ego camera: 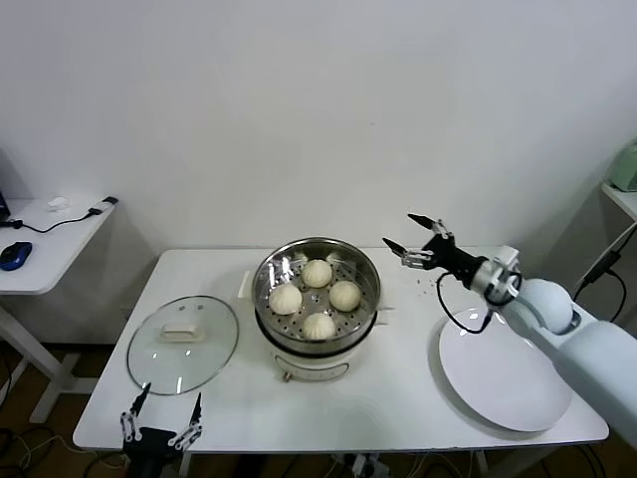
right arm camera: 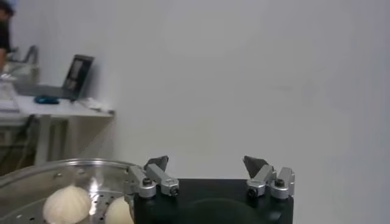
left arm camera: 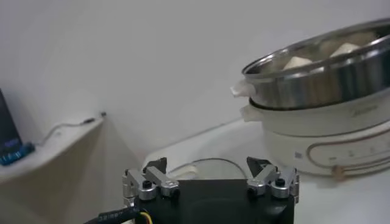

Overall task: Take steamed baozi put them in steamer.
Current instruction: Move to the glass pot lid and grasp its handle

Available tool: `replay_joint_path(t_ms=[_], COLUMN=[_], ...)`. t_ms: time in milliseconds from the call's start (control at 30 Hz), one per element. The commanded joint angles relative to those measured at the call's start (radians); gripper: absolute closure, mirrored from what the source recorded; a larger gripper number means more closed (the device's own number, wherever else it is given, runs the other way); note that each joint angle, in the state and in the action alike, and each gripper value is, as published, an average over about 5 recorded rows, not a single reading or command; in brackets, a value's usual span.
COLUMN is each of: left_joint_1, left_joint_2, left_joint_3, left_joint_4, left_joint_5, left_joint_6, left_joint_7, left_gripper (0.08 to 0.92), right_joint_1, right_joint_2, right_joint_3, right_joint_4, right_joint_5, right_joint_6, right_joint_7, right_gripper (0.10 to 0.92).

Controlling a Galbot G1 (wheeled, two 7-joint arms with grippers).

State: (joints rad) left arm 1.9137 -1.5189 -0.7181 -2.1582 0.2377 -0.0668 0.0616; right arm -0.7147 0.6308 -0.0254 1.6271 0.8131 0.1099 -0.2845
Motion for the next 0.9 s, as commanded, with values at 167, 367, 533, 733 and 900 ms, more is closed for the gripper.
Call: replay_joint_path(t_ms=[167,367,533,733,900], left_joint_1=[-0.098,-0.227,-0.364,-0.489,-0.577], left_joint_2=[0.056,0.119,0.142,0.173,0.178], left_joint_3=[-0.118,-0.042,-0.001,0.037,0.047], left_joint_4=[0.039,0.181,0.312,0.457,0.582], left_joint_5=[1.031,1.195,1.245,1.243,1.257], left_joint_6=[-0.014,0.017,0.026,0.032,0.034], left_joint_7=[-0.049,-0.126,-0.191,-0.215,-0.222], left_gripper=[0.177,0.177,0.177,0.177,0.177], right_joint_1=[-0.589,-0.625,-0.652,-0.669,-0.669], right_joint_2=[0.218,0.277,0.293,0.304,0.316], right_joint_3=[0.597,0.621,0.641,0.646,0.643], right_joint_4=[0.056,0.021,0.018,0.014,0.013], right_joint_5=[-0.181,-0.230,-0.246,-0.272,-0.287], right_joint_6=[0.008,0.023,0.026,0.026,0.026], right_joint_7=[0.022,0.022,0.023,0.025,0.030], right_gripper=[0.203,0.203,0.203,0.203,0.203])
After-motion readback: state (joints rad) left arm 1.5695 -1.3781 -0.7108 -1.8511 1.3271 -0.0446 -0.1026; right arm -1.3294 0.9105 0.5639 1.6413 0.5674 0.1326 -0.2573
